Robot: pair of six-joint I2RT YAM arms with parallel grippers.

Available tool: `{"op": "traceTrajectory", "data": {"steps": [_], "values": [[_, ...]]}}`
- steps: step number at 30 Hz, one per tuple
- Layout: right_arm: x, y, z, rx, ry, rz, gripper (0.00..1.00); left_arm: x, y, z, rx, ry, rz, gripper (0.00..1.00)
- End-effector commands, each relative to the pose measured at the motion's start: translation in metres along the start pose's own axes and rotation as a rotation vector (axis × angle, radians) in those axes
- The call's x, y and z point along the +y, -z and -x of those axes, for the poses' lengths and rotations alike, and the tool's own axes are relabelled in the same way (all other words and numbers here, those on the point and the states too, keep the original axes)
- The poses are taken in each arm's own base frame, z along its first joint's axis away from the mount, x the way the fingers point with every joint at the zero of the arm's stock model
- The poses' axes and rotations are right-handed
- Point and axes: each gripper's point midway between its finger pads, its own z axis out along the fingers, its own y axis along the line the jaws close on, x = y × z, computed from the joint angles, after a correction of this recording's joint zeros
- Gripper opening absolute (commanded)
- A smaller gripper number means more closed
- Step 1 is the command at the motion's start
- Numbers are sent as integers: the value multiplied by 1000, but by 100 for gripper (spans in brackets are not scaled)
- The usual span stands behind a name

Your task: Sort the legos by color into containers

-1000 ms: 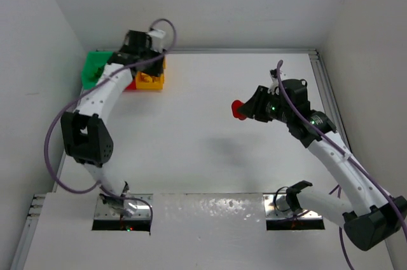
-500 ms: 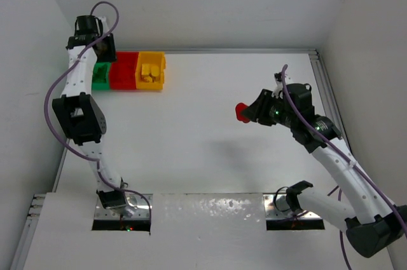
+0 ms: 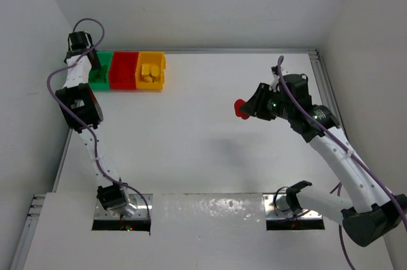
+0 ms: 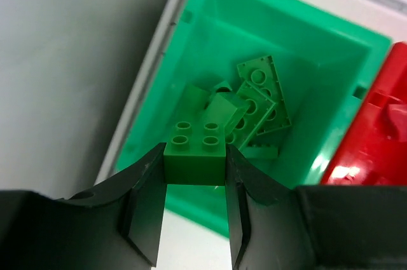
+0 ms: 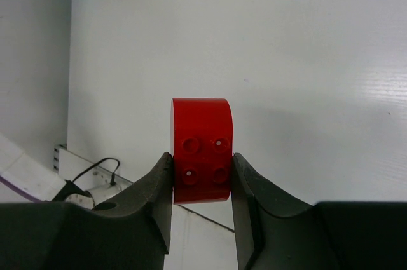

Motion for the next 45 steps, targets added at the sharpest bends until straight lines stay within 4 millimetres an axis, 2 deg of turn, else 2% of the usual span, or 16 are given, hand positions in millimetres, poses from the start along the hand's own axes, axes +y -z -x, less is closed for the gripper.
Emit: {"op": "traceTrajectory", "data": {"steps": [1, 3, 9, 15, 20, 21, 23, 24, 25, 26, 27, 30, 31, 34, 40, 45], "values": [[18, 12, 22, -56, 6, 36, 0, -6, -1, 38, -119, -2, -6, 0], [17, 13, 25, -70, 2, 26, 0, -12, -6, 33, -111, -4, -30, 2], [17, 16, 25, -66, 6, 20, 0, -23, -6, 28, -109, -8, -92, 42], [15, 14, 22, -51, 24, 18, 0, -20, 23, 53, -174, -26, -92, 74], [20, 11, 15, -17, 68, 62, 0, -27, 56, 72, -219, -68, -149, 74], [24, 11, 16, -4, 95, 81, 0, -39, 65, 70, -217, -99, -214, 71], [24, 9, 3, 78, 210, 118, 0, -83, 113, 78, -285, -252, -464, 70], [24, 10, 1, 96, 255, 124, 0, -103, 128, 60, -264, -311, -575, 70], [24, 11, 2, 104, 293, 126, 0, -130, 173, 61, -337, -448, -765, 70], [17, 11, 0, 115, 362, 112, 0, -155, 197, 35, -286, -509, -883, 73], [14, 11, -1, 117, 399, 105, 0, -172, 233, 25, -330, -609, -1022, 74], [5, 0, 1, 82, 496, 86, 0, -215, 298, -27, -271, -762, -1264, 74], [12, -5, 9, 38, 518, 110, 0, -235, 319, -45, -249, -806, -1340, 75], [36, -23, 10, 8, 585, 185, 0, -260, 369, -87, -170, -841, -1537, 75], [58, -61, 13, 3, 651, 248, 0, -280, 433, -133, -127, -899, -1743, 76], [77, -64, 15, -2, 693, 297, 0, -288, 457, -173, -99, -1017, -1781, 79]]}}
